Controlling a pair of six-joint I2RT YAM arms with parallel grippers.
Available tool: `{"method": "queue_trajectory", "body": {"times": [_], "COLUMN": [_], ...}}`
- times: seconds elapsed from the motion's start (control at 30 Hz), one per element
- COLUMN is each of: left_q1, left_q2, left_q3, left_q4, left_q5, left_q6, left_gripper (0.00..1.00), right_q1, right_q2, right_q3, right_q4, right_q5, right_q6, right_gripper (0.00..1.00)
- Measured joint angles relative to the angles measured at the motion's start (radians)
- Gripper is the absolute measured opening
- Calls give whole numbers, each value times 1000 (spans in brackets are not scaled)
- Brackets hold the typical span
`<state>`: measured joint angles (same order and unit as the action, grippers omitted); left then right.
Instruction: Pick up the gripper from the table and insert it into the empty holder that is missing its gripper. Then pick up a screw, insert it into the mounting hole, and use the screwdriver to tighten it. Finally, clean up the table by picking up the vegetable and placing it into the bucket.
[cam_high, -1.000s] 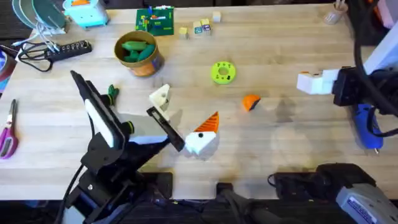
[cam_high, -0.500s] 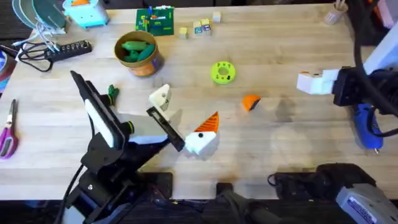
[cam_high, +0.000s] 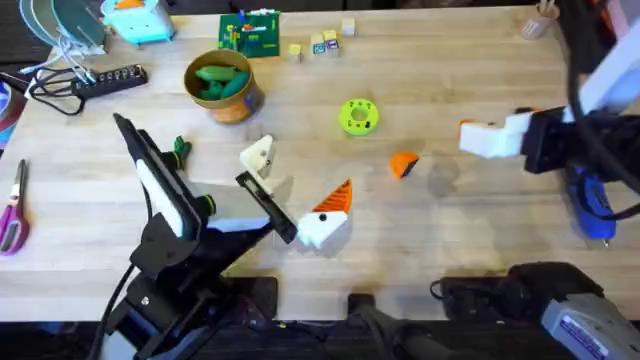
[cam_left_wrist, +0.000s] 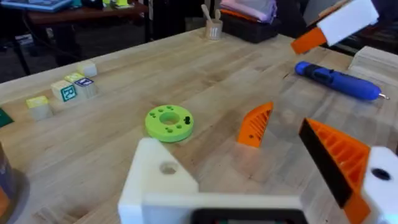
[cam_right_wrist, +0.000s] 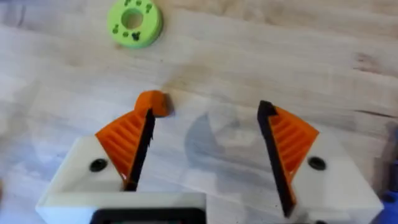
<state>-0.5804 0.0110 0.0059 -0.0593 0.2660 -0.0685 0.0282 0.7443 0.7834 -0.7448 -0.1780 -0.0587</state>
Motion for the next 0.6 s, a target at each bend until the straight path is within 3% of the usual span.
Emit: {"method": "queue_trajectory", "body": {"times": [0.33, 0.6], "left_q1": [0, 0], "left_q2": [0, 0], "left_q3": [0, 0], "left_q4": [0, 0], "left_q5": [0, 0], "left_q6": [0, 0], "left_gripper": [994, 992], "right_q1": [281, 338], "right_q2": [137, 272], "right_q3": [0, 4], "right_q4": [-16, 20], "right_q5": [-33, -29], "right_q6": [3, 29], "right_gripper": [991, 991]}}
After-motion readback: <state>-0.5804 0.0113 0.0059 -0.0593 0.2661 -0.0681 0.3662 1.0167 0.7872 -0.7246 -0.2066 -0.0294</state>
